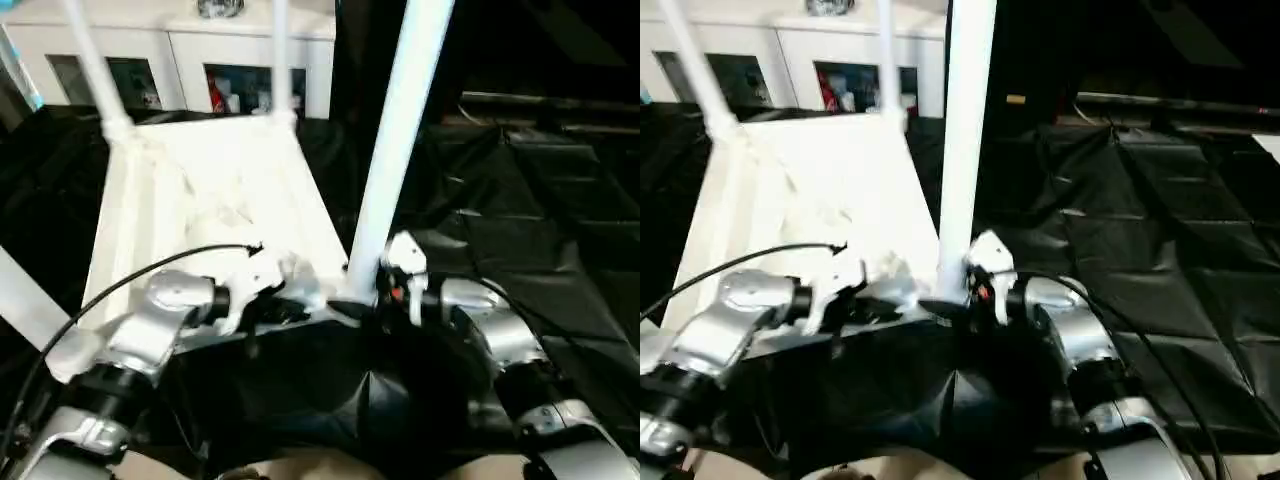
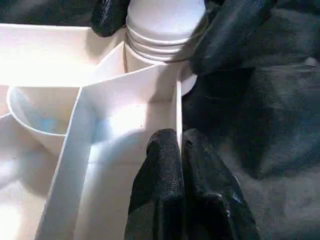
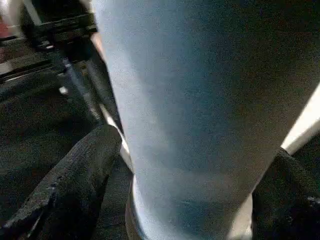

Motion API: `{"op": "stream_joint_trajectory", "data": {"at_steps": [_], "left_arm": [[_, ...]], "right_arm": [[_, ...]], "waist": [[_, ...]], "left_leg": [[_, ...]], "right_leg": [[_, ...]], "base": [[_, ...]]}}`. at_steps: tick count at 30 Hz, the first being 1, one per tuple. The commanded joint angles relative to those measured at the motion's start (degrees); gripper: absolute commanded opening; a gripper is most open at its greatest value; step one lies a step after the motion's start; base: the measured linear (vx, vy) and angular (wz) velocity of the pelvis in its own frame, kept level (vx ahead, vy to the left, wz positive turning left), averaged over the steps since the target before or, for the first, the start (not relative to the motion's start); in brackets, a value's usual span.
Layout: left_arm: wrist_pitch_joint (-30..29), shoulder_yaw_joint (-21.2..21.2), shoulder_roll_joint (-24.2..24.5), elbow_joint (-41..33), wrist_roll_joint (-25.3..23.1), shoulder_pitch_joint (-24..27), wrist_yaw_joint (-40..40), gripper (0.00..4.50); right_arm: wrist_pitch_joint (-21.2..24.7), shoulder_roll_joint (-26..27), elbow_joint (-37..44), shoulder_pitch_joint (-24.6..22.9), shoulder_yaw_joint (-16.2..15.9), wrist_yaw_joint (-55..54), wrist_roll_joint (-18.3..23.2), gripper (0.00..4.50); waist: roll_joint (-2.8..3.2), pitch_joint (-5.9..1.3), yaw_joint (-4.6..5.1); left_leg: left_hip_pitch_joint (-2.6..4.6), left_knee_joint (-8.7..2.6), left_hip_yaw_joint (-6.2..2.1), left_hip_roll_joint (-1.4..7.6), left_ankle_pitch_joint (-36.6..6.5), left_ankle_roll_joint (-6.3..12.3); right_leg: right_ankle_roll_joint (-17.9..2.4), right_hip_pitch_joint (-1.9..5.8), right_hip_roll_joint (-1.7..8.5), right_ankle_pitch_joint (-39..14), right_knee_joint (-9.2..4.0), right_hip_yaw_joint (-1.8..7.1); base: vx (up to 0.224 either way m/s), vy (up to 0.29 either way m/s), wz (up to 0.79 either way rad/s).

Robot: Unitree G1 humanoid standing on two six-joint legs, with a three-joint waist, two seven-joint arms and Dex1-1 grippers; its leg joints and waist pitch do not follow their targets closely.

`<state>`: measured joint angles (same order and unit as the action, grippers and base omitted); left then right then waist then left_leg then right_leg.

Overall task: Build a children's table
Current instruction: Rotate leg to tighten

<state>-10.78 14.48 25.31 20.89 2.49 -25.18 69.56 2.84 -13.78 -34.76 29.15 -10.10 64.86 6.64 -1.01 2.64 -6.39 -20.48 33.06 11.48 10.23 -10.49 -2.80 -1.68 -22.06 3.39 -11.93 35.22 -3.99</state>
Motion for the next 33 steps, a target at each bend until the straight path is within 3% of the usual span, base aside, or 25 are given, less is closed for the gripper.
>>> {"op": "stream_joint_trajectory", "data": {"at_steps": [1, 12, 15, 21, 22, 24, 27, 31, 33], "left_arm": [[0.7, 0.4, -0.2, -1.9, 2.4, -0.2, 1.9, 0.0], [0.7, -0.2, 0.4, -2.2, 2.9, 0.4, 2.6, 0.0], [1.5, -1.2, -2.0, -0.9, 2.4, -0.5, -1.5, 0.0], [0.1, -1.7, -5.4, 2.2, -0.5, -3.1, -9.8, 0.0], [-0.5, -1.8, -7.4, 3.4, -1.1, -4.2, -13.0, 0.0], [-1.0, -1.9, -9.7, 4.2, -1.9, -5.0, -16.7, 0.0], [-0.9, -1.1, -12.2, 4.6, -3.0, -5.6, -19.6, 0.0], [-1.5, -0.5, -14.8, 4.5, -3.2, -5.8, -21.4, 0.0], [-1.4, -0.3, -15.0, 4.2, -2.9, -5.6, -20.8, 0.0]], "right_arm": [[1.2, -0.2, 1.9, -0.2, -1.5, 2.9, 1.1, 3.54], [3.2, 0.6, 3.5, -1.3, -2.1, 3.6, 1.8, 2.74], [3.2, 3.8, 1.1, -1.4, 0.0, -4.6, 0.8, 2.68], [2.1, 8.4, -2.2, -1.3, 2.4, -16.7, -0.8, 2.67], [2.3, 10.7, -4.6, -0.5, 3.4, -23.4, -1.8, 2.67], [2.3, 13.4, -6.4, 0.1, 4.3, -29.4, -2.5, 2.67], [1.0, 16.5, -8.7, 1.3, 4.7, -36.4, -4.0, 2.67], [-1.3, 17.7, -9.3, 1.9, 2.6, -35.3, -5.6, 2.67], [-1.2, 17.6, -8.8, 1.8, 3.3, -33.7, -4.3, 3.22]], "waist": [[0.08, -3.14, -0.03], [0.02, -3.18, -0.15], [-0.04, -3.1, -0.01], [-0.01, -2.82, 0.76], [0.22, -2.84, 0.81], [0.15, -2.87, 1.26], [0.23, -2.98, 1.39], [0.29, -3.06, 1.26], [0.21, -3.13, 1.19]], "left_leg": [[0.68, -3.5, -1.72, 3.84, -9.5, 2.73], [0.69, -3.53, -1.72, 3.9, -9.2, 2.29], [0.64, -3.59, -1.76, 3.82, -9.3, 2.05], [1.09, -3.99, -2.11, 3.71, -13.1, -0.23], [1.1, -3.98, -2.09, 3.69, -13.1, -0.21], [1.17, -4.12, -2.15, 3.67, -13.4, -0.99], [1.01, -3.99, -2.08, 3.6, -12.4, -0.69], [0.83, -3.84, -1.91, 3.54, -11.0, 0.66], [0.71, -3.82, -1.91, 3.53, -10.1, 1.31]], "right_leg": [[-11.4, 2.24, 5.57, -9.7, -4.12, 3.39], [-11.5, 2.17, 5.7, -9.4, -4.06, 3.41], [-11.4, 2.13, 5.76, -9.5, -4.16, 3.46], [-9.4, 1.9, 6.05, -17.7, -5.09, 3.61], [-9.3, 1.88, 6.06, -17.7, -5.16, 3.67], [-9.5, 1.8, 5.93, -17.3, -5.05, 3.67], [-9.4, 1.82, 5.96, -15.5, -5.02, 3.74], [-9.8, 2.01, 5.84, -12.1, -4.77, 3.73], [-9.9, 2.15, 5.87, -11.2, -4.61, 3.72]], "base": [[0.0, 0.0, 0.0], [0.0, 0.0, 0.0], [0.0, 0.0, 0.0], [0.0, 0.0, 0.0], [0.0, 0.0, 0.0], [0.0, 0.0, 0.0], [0.0, 0.0, 0.0], [0.0, 0.0, 0.0], [0.0, 0.0, 0.0]]}}
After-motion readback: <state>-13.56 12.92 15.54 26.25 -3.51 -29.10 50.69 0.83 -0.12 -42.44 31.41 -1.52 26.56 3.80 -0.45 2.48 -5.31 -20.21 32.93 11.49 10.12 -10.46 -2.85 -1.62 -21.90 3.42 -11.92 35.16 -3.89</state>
